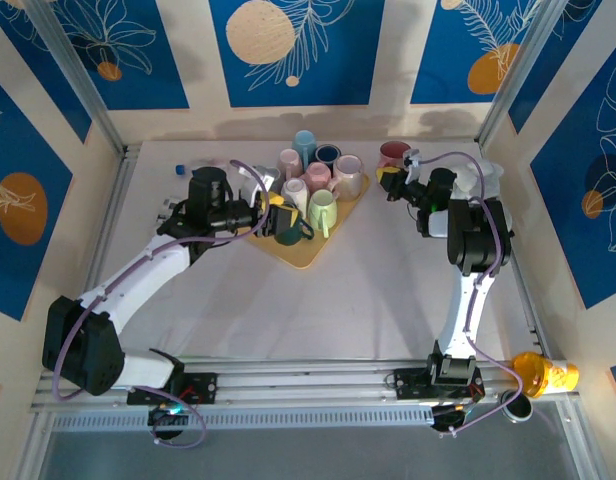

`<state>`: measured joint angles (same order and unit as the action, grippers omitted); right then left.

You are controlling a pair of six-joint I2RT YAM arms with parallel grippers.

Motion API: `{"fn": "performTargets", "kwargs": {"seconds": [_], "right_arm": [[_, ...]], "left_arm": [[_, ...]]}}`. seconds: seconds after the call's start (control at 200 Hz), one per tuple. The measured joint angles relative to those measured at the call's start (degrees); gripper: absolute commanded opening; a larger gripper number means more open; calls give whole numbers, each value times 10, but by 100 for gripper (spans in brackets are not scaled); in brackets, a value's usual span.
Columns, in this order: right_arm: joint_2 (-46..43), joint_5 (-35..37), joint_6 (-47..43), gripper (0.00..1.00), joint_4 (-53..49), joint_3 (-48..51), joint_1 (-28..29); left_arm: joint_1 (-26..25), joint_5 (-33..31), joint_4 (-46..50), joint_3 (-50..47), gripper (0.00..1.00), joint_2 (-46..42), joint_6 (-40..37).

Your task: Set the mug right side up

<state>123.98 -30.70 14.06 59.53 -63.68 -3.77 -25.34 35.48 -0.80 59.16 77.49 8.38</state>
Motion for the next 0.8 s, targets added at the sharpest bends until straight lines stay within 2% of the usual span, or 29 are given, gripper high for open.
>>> {"fn": "performTargets", "kwargs": {"seconds": [0.27, 0.345, 0.625, 0.8], "right_arm": [[13, 3, 4, 0, 6, -8, -1], [15, 2, 7, 11, 11, -8, -2], [16, 3, 13, 33, 50, -4, -7], [5, 1, 10, 37, 69, 32, -8]], "left_arm": [[4, 0, 0, 0, 67, 6, 0], [5, 0, 0, 0, 67, 6, 0], [6, 0, 0, 0, 67, 6, 1], [6, 0, 0, 0, 66, 6, 1]]}}
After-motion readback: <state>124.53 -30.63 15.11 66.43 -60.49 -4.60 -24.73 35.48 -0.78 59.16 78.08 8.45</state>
